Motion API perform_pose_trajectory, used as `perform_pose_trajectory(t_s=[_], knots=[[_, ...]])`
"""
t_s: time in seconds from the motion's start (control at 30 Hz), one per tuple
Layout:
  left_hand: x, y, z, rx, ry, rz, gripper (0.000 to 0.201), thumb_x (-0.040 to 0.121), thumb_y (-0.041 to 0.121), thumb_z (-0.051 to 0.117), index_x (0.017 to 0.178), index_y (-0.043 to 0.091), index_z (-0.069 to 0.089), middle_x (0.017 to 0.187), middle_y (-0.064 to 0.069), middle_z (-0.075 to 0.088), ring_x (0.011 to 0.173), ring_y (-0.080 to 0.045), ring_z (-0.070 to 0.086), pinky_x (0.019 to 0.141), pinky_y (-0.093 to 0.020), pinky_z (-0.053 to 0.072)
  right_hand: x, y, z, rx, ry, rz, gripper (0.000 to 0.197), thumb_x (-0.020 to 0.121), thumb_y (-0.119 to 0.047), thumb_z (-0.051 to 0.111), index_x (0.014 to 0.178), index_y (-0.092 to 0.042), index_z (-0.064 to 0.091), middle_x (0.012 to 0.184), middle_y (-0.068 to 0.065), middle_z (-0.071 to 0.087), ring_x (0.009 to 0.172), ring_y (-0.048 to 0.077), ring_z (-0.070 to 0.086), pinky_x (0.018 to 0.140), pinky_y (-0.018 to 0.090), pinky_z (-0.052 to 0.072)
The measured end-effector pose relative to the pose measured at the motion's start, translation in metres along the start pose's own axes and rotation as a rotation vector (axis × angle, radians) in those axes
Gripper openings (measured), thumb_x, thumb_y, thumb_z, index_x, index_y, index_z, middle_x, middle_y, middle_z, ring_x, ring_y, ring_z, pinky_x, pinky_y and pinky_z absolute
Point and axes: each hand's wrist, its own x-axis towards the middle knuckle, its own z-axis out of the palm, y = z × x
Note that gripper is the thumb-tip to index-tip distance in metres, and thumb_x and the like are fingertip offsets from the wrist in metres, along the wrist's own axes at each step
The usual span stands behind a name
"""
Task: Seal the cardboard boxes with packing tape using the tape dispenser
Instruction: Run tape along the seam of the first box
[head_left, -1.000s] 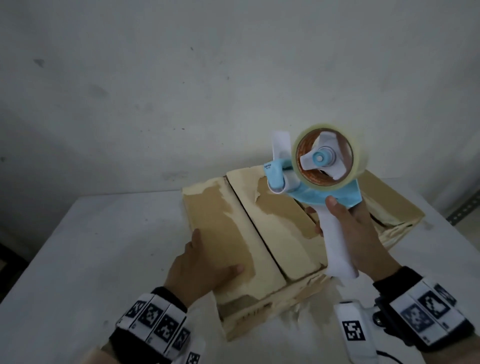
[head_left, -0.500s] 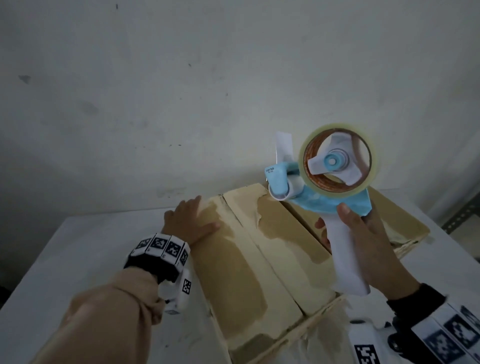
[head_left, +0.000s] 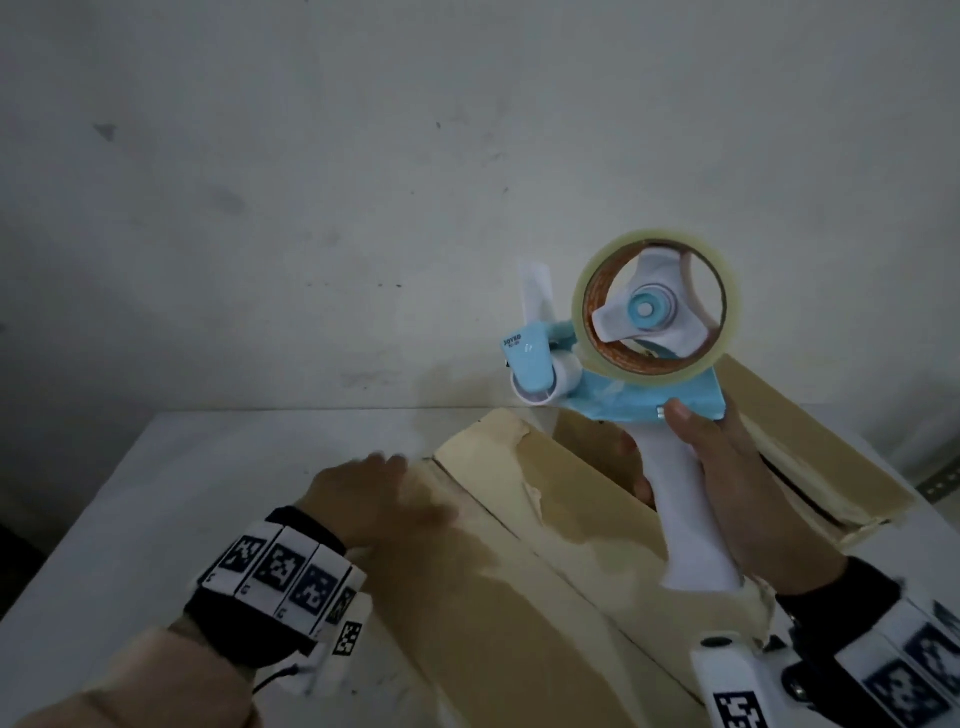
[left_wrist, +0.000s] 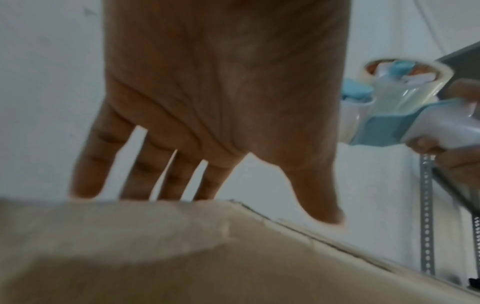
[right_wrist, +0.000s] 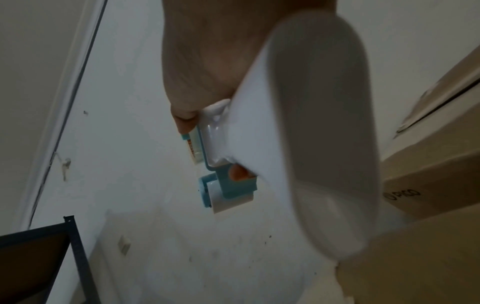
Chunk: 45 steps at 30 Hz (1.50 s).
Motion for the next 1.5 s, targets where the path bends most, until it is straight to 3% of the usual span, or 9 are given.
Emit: perform_pose_trajectory(t_s=[0.07,0.13,0.27,0.5,0.67,0.83,0.97,1.13,1.5], knots=[[-0.006,0.007,-0.012,-0.141,0.219,0.073,0.086,0.075,0.08,0.01,0.127,0.021,0.046,0.125,-0.001,0.053,0.111,-0.018,0.054,0.091,-0.031,0.041,-0.001,0.002,0.007,0.025,-0.048,-0.01,0.048,0.062,-0.062,0.071,0.086,-0.021,0.063,0.062,0.005,0.058,0.045,0.017,0.05,0.043,0.023,0.045],[-0.006,0.016,-0.022,-0.442,0.304,0.14,0.063,0.088,0.065,0.022,0.109,0.018,0.058,0.108,-0.002,0.061,0.099,-0.019,0.059,0.087,-0.032,0.043,-0.002,0.006,0.012,0.008,-0.086,-0.031,0.052,0.064,-0.063,0.069,0.086,-0.017,0.06,0.062,0.013,0.051,0.045,0.022,0.047,0.044,0.026,0.044],[0.0,0.034,-0.03,-0.968,0.204,0.199,0.043,0.095,0.048,0.028,0.08,0.025,0.061,0.084,0.003,0.066,0.07,-0.01,0.059,0.066,-0.025,0.045,-0.002,0.011,0.019,-0.025,-0.07,-0.071,0.064,0.066,-0.064,0.068,0.093,-0.007,0.053,0.063,0.019,0.046,0.048,0.028,0.044,0.045,0.03,0.044],[0.001,0.044,-0.04,-1.393,-0.016,0.256,0.039,0.1,0.027,0.031,0.087,0.014,0.065,0.072,0.005,0.07,0.062,-0.008,0.063,0.061,-0.022,0.046,-0.004,0.016,0.022,-0.047,-0.051,-0.134,0.077,0.068,-0.065,0.064,0.102,0.001,0.046,0.065,0.015,0.053,0.047,0.024,0.049,0.045,0.025,0.045],[0.001,0.043,-0.039,-1.413,-0.142,0.255,0.021,0.093,0.022,0.048,0.085,0.016,0.067,0.071,0.004,0.067,0.061,-0.007,0.061,0.059,-0.021,0.044,-0.006,0.018,0.021,-0.055,-0.042,-0.13,0.054,0.065,-0.066,0.066,0.096,-0.021,0.059,0.066,0.015,0.054,0.049,0.024,0.05,0.045,0.025,0.046],[0.003,0.048,-0.042,-1.473,-0.209,0.164,0.025,0.095,0.018,0.042,0.081,0.013,0.062,0.065,0.002,0.06,0.053,-0.006,0.059,0.051,-0.017,0.044,-0.003,0.026,0.014,-0.112,-0.075,-0.152,0.083,0.07,-0.063,0.064,0.107,0.008,0.04,0.072,0.008,0.055,0.05,0.024,0.051,0.048,0.028,0.046],[0.003,0.048,-0.044,-1.554,-0.256,0.088,0.025,0.095,0.014,0.042,0.078,0.011,0.06,0.059,0.001,0.058,0.045,-0.005,0.056,0.042,-0.014,0.043,-0.006,0.024,0.011,-0.165,-0.09,-0.23,0.092,0.072,-0.063,0.062,0.116,0.014,0.038,0.086,0.003,0.063,0.065,0.019,0.063,0.059,0.024,0.054],[0.002,0.043,-0.046,-1.631,-0.282,0.095,0.026,0.095,0.006,0.041,0.076,0.008,0.059,0.053,0.003,0.062,0.04,-0.003,0.054,0.038,-0.009,0.042,-0.012,0.019,0.011,-0.137,-0.148,-0.228,0.099,0.072,-0.06,0.064,0.115,0.024,0.034,0.093,0.015,0.058,0.076,0.012,0.066,0.065,0.018,0.054],[-0.006,0.034,-0.048,-1.521,-0.37,0.088,0.036,0.097,0.002,0.033,0.07,0.009,0.054,0.048,0.005,0.06,0.04,-0.002,0.05,0.041,-0.01,0.041,-0.016,0.028,0.009,-0.177,-0.196,-0.195,0.105,0.07,-0.059,0.068,0.125,0.022,0.028,0.111,0.015,0.056,0.095,0.018,0.065,0.076,0.023,0.054]])
